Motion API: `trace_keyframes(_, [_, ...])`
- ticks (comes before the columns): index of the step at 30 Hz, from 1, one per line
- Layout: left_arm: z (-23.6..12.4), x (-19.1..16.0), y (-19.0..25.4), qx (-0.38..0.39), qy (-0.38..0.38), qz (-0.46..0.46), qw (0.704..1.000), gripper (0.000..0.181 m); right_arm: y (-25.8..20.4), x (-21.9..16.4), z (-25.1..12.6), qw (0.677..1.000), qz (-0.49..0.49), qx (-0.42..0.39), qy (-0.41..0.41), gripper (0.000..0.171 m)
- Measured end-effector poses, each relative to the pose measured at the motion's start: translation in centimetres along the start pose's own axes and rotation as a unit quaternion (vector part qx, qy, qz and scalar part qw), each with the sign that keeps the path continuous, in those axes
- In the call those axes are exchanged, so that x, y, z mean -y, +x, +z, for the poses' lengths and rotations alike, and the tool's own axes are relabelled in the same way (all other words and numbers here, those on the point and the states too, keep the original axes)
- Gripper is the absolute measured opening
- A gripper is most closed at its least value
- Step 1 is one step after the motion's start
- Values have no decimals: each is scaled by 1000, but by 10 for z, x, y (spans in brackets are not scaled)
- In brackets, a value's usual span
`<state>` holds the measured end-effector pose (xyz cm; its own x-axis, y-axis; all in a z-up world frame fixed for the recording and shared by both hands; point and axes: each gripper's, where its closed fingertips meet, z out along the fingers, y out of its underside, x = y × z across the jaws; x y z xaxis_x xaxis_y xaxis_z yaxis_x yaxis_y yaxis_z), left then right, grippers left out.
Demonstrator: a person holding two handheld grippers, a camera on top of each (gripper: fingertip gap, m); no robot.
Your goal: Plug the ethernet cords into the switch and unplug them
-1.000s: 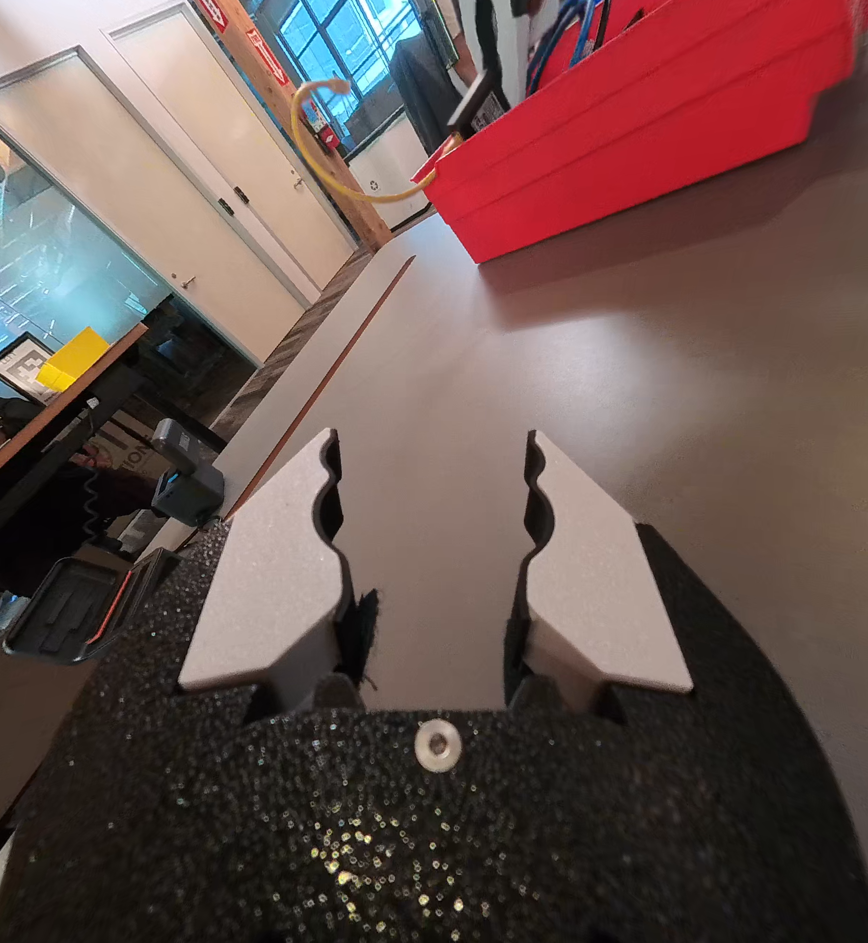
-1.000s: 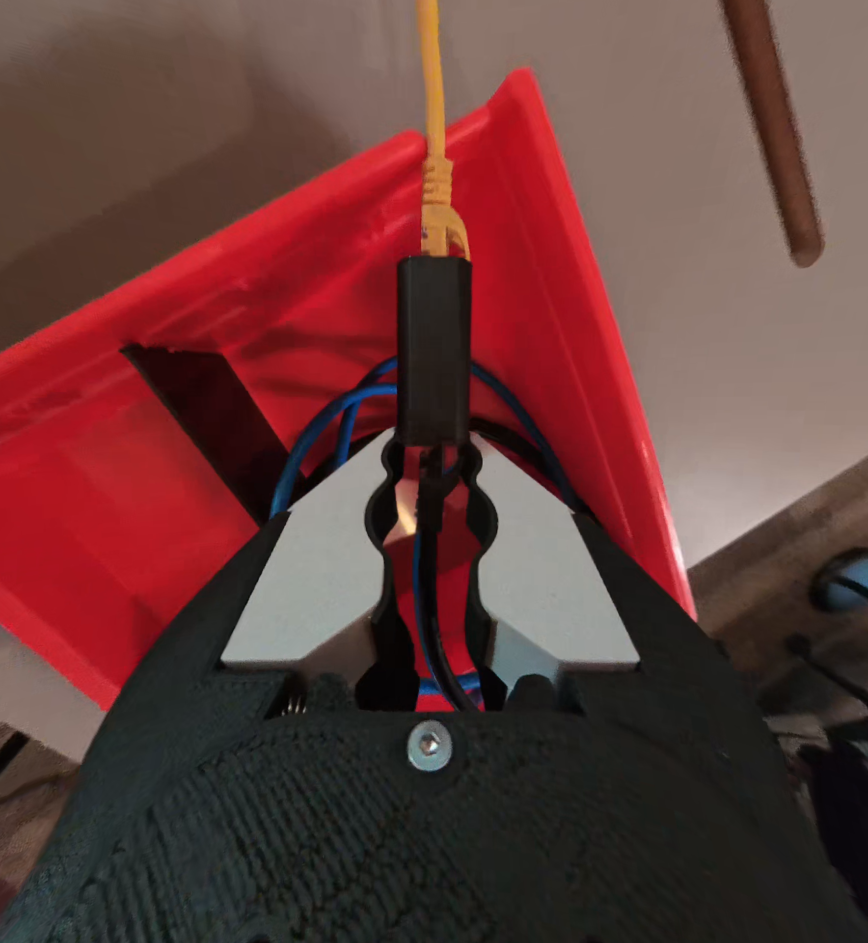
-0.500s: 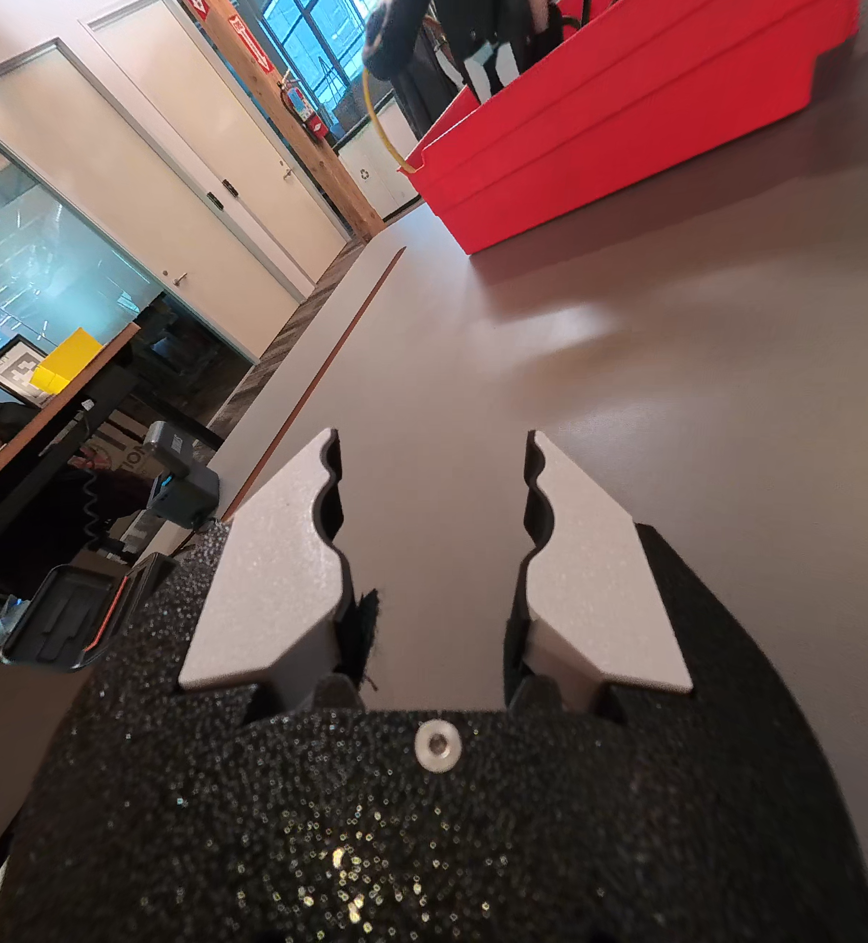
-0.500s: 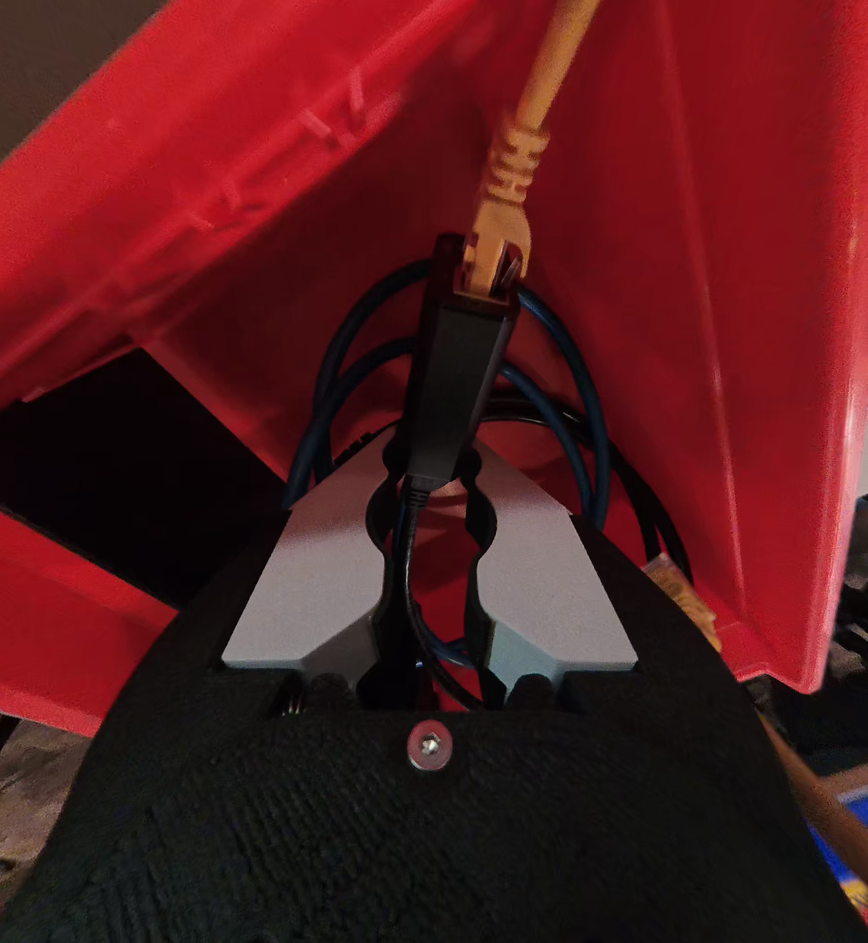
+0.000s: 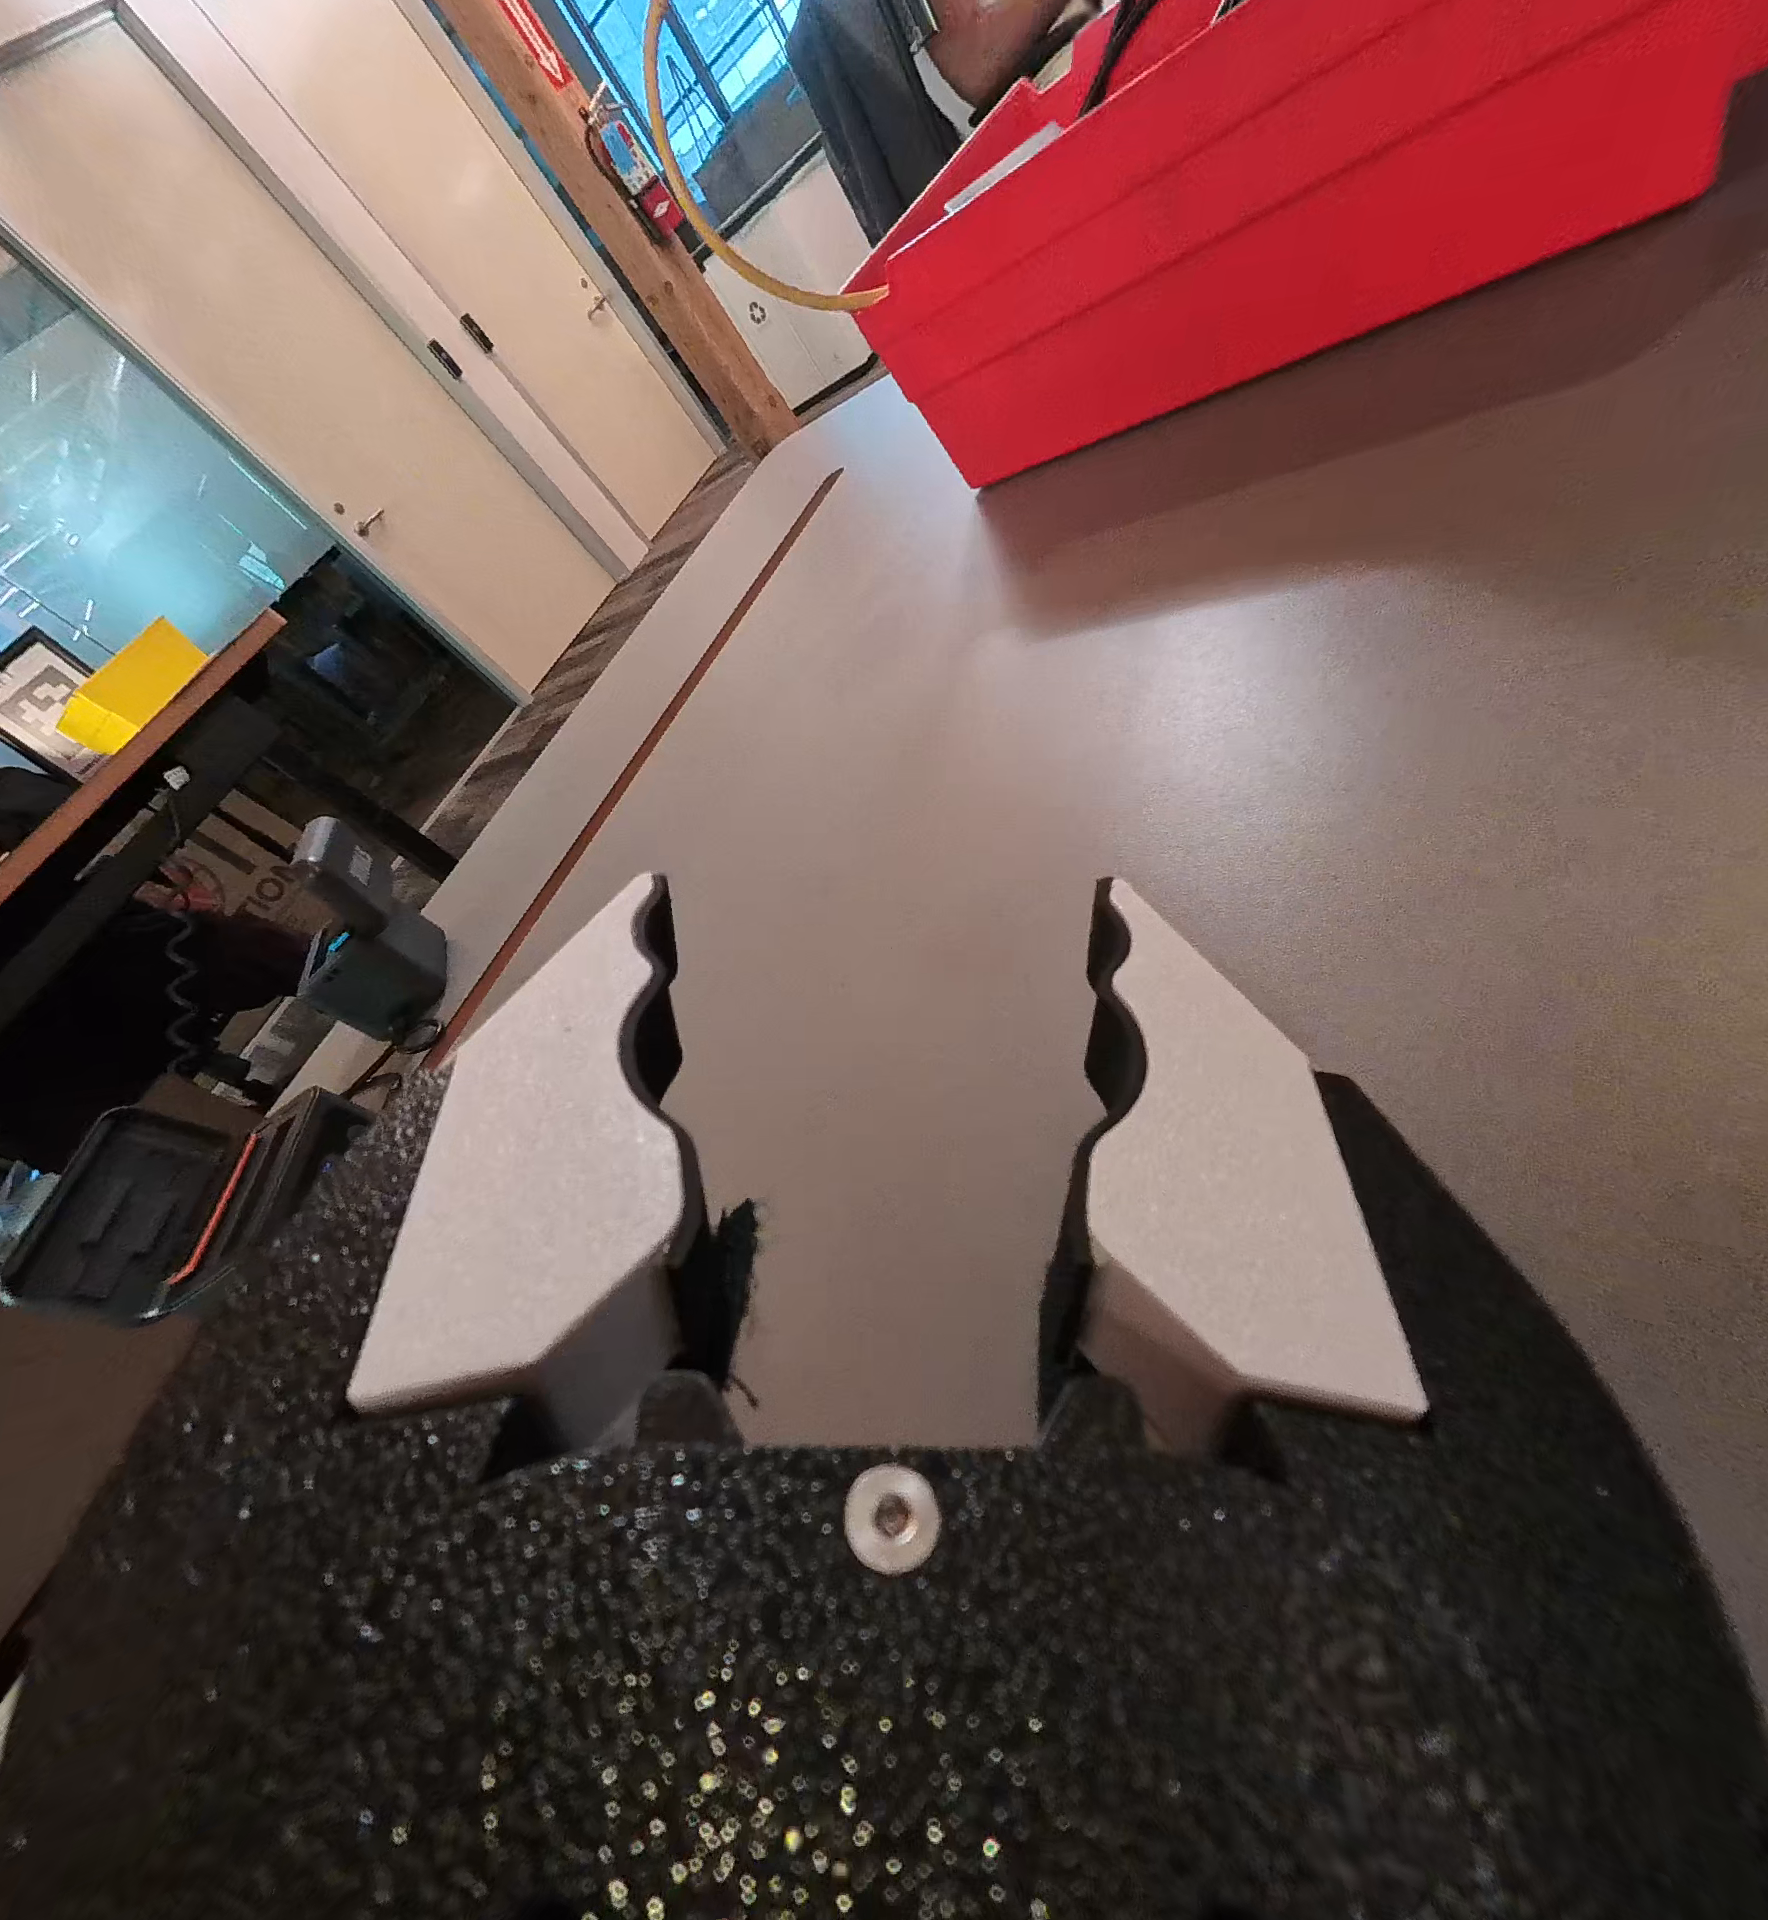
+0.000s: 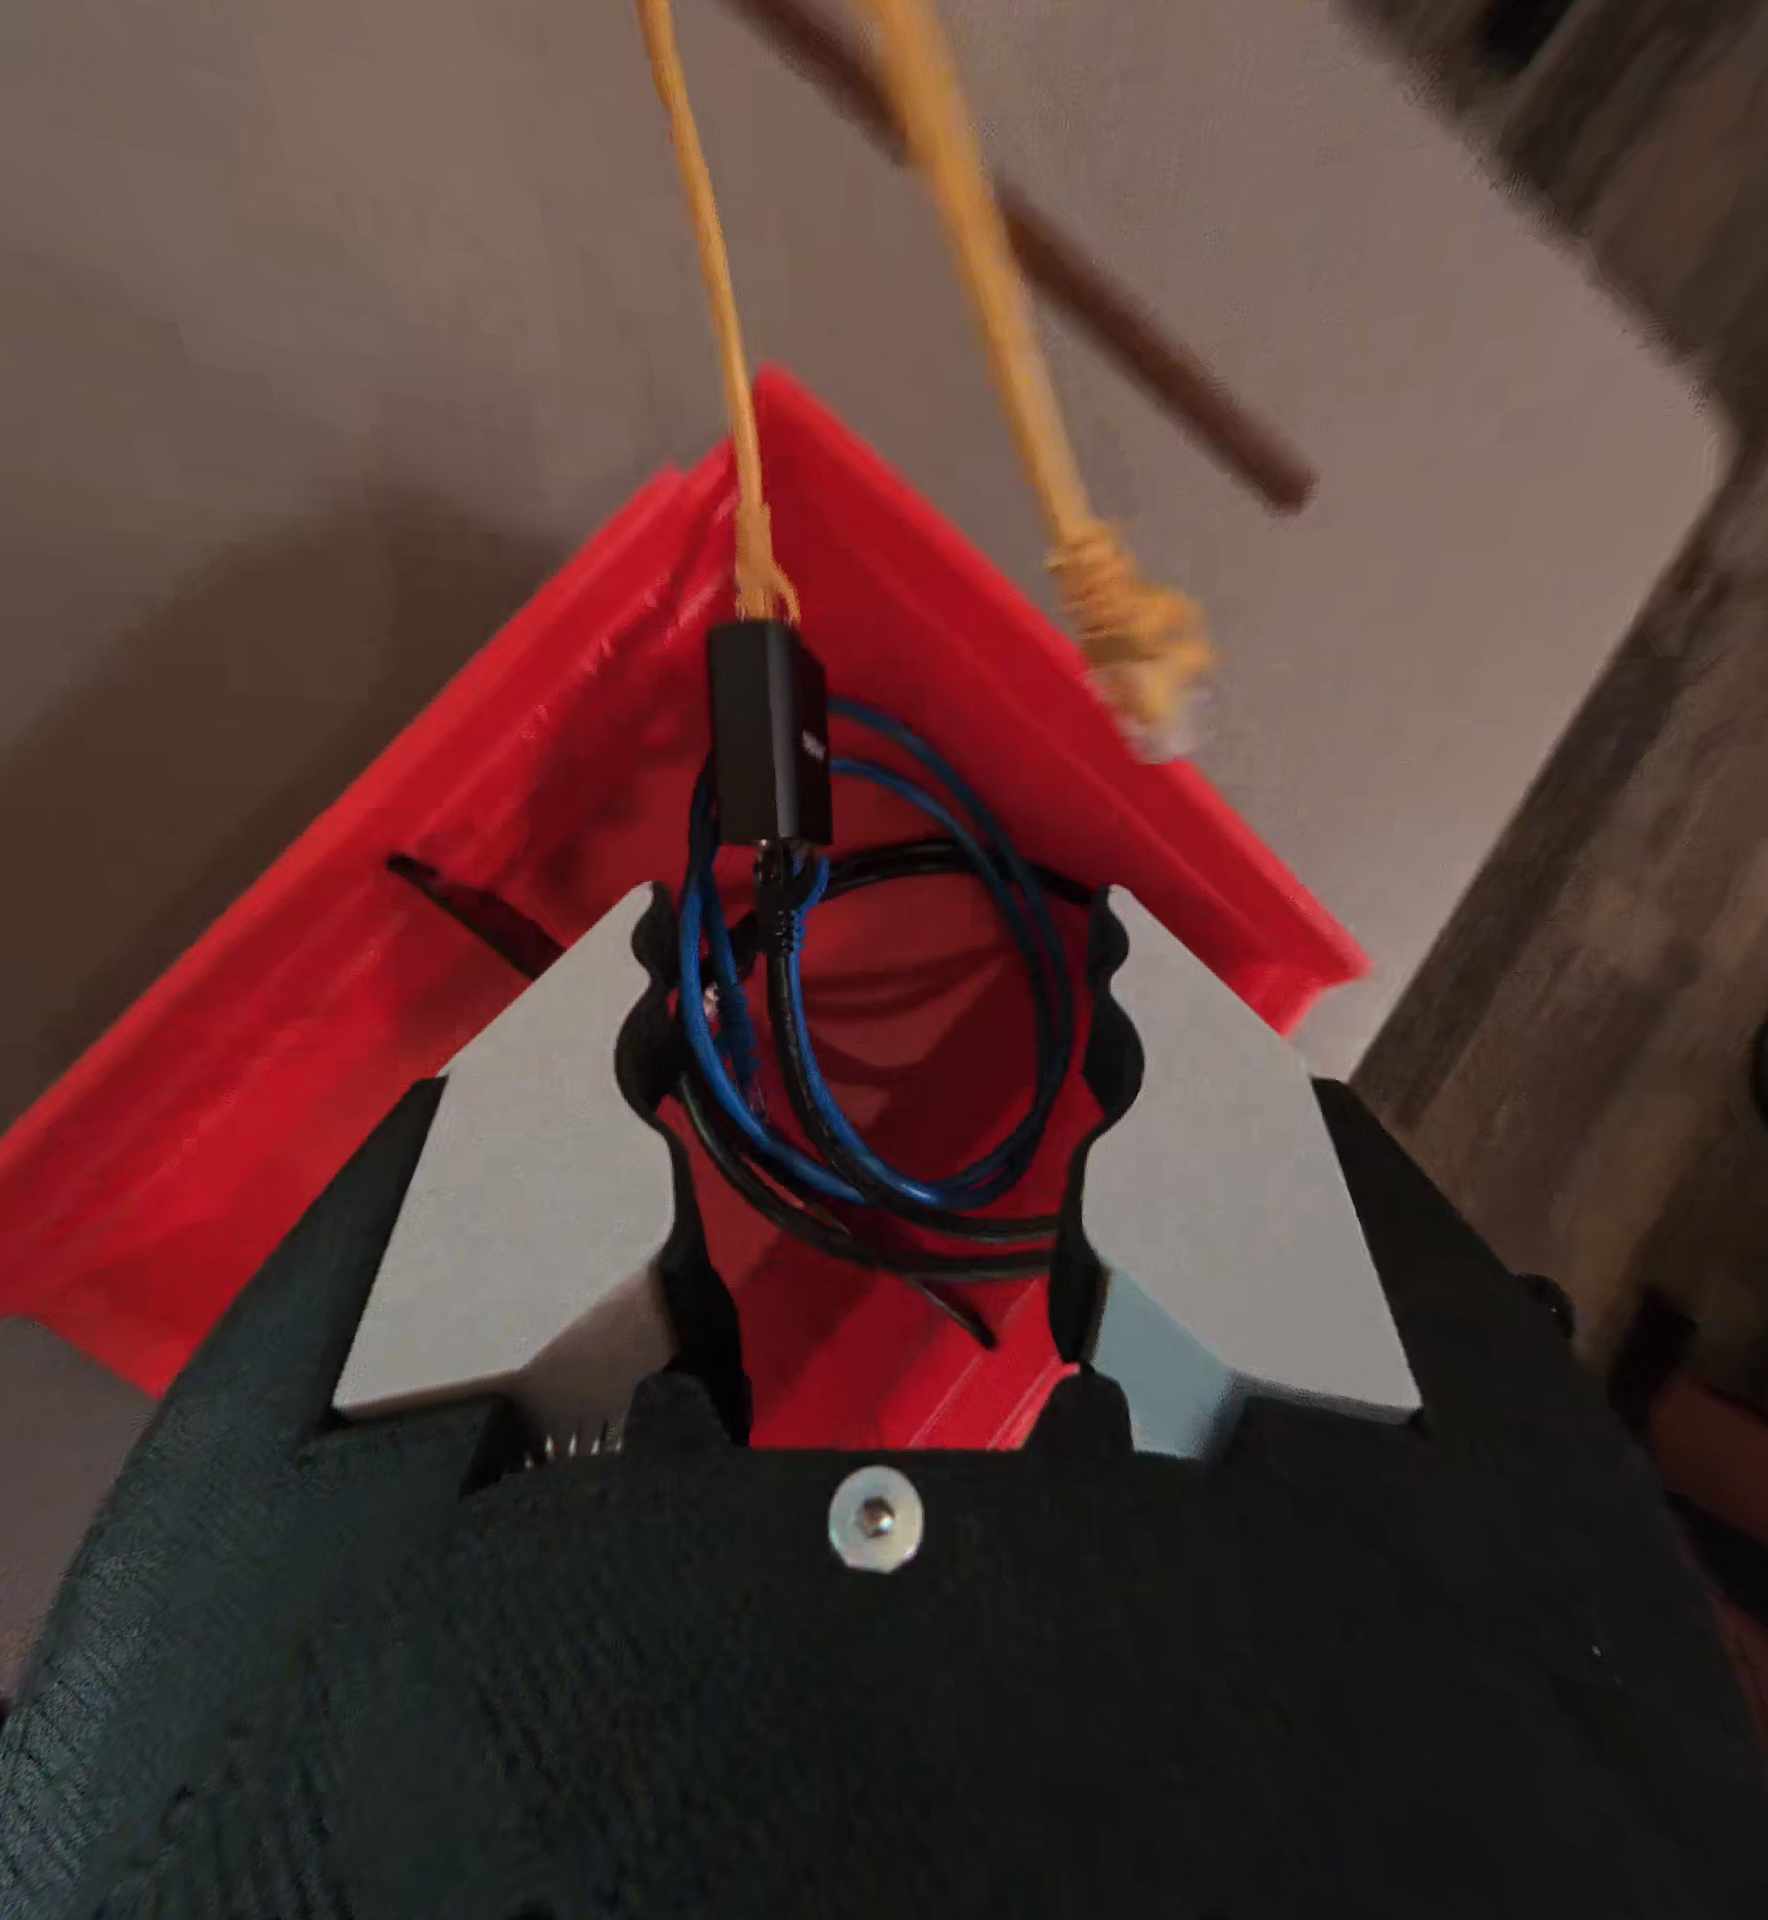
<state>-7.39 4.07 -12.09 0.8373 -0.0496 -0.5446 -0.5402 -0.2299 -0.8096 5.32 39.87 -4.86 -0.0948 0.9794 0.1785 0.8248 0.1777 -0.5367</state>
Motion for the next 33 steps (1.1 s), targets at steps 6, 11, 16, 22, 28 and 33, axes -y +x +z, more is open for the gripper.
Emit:
trace_keyframes(6, [0, -2, -7, 21, -8, -5, 1000, 85, 6, -11, -83, 963, 91, -123, 220, 93])
trace_keyframes(11, [8, 18, 0, 26, -10, -90, 996, 120, 2, -66, -82, 950, 135, -169, 226, 122])
trace_keyframes(16, [13, 14, 6, 53, -122, -155, 979, 159, 2, -115, -50, 952, 215, -129, 174, 137])
trace_keyframes(22, [-91, -6, -57, 237, -229, -275, 903, 158, 0, -152, -27, 946, 276, -112, 129, 122])
trace_keyframes(28, [-215, -50, -62, 361, -375, -271, 810, 148, -9, -166, -11, 947, 293, -106, 74, 86])
trace_keyframes(33, [-238, -87, -23, 319, -421, -310, 790, 102, -11, -173, -5, 951, 280, -128, 39, 54])
